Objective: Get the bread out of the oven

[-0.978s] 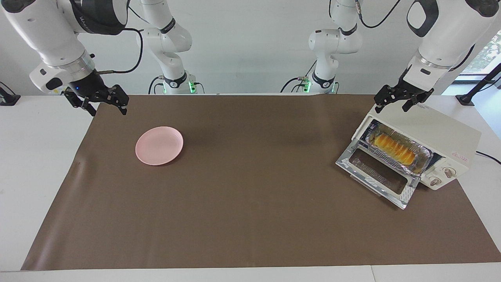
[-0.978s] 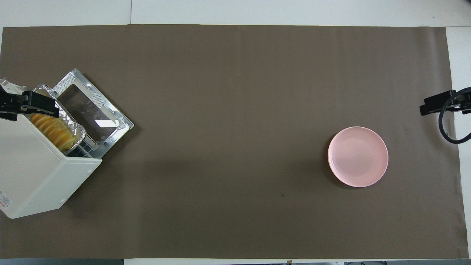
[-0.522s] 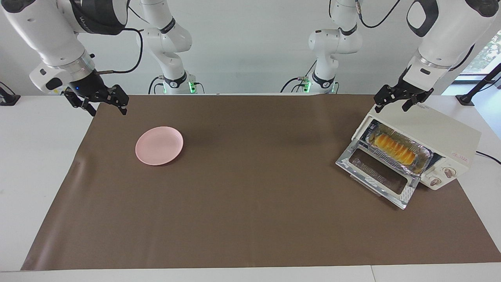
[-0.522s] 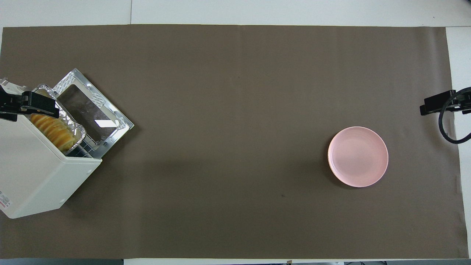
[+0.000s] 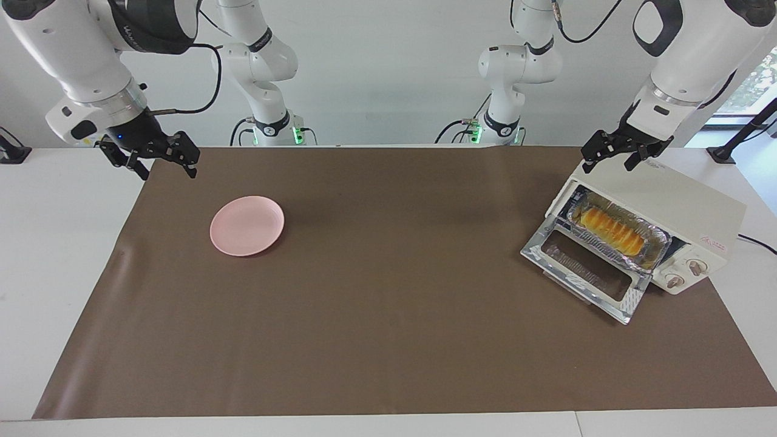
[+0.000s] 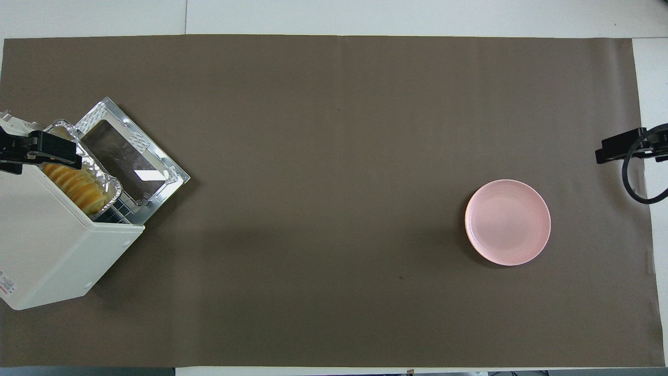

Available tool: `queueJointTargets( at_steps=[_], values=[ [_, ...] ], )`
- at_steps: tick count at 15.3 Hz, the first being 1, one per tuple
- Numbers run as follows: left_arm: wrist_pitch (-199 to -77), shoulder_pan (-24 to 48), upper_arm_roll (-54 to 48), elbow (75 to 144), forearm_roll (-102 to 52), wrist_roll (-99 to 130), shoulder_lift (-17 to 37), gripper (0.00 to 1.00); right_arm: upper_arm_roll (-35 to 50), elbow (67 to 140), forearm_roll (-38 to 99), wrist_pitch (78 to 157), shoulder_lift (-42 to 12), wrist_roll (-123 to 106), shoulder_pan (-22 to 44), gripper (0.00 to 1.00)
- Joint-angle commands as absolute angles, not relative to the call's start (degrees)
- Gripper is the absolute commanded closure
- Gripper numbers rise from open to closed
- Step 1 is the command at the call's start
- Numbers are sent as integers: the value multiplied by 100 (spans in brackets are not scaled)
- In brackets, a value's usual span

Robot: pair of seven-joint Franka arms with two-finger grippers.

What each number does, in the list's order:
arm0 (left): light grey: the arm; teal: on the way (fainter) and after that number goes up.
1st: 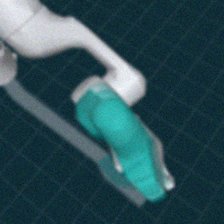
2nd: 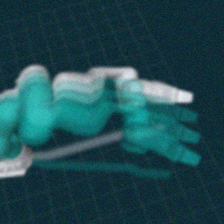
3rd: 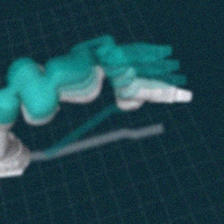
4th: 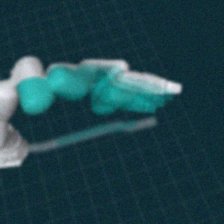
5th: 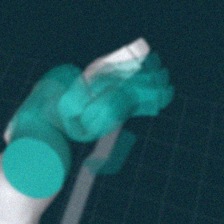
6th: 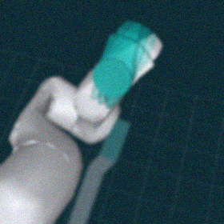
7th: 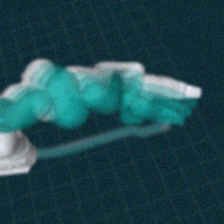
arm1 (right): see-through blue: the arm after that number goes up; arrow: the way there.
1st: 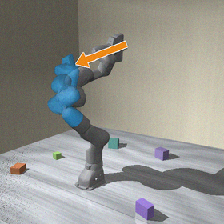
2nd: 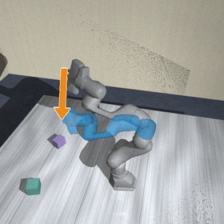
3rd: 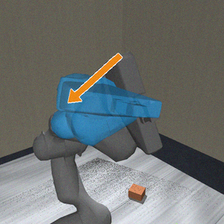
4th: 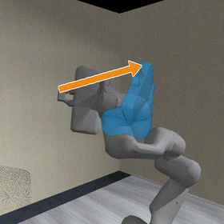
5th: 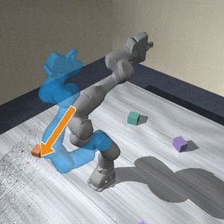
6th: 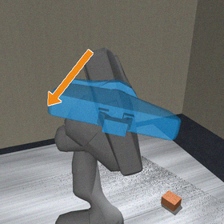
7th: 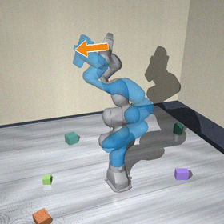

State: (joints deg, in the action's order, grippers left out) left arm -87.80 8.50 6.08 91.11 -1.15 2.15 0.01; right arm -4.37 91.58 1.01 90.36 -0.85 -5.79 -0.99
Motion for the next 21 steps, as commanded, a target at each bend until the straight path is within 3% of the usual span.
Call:
queueJointTargets(
  at_steps=[1,5,7,13,21],
  values=[
    [-8762,809,615,9167,-123,229,-114,0,-422,9290,167,9044,35,-475,-105,0],
    [-8578,992,528,9097,229,631,17,0,-422,9281,167,9044,35,-475,-105,0],
    [-8561,1142,519,8818,202,1210,332,0,-422,9290,167,9044,35,-475,-105,0],
    [-8103,1379,597,7112,316,2985,2090,0,-422,9281,167,9044,35,-475,-105,0],
    [-8866,1512,589,7654,1301,4244,2479,0,-422,9281,167,9044,35,-475,-105,0]
  ],
)
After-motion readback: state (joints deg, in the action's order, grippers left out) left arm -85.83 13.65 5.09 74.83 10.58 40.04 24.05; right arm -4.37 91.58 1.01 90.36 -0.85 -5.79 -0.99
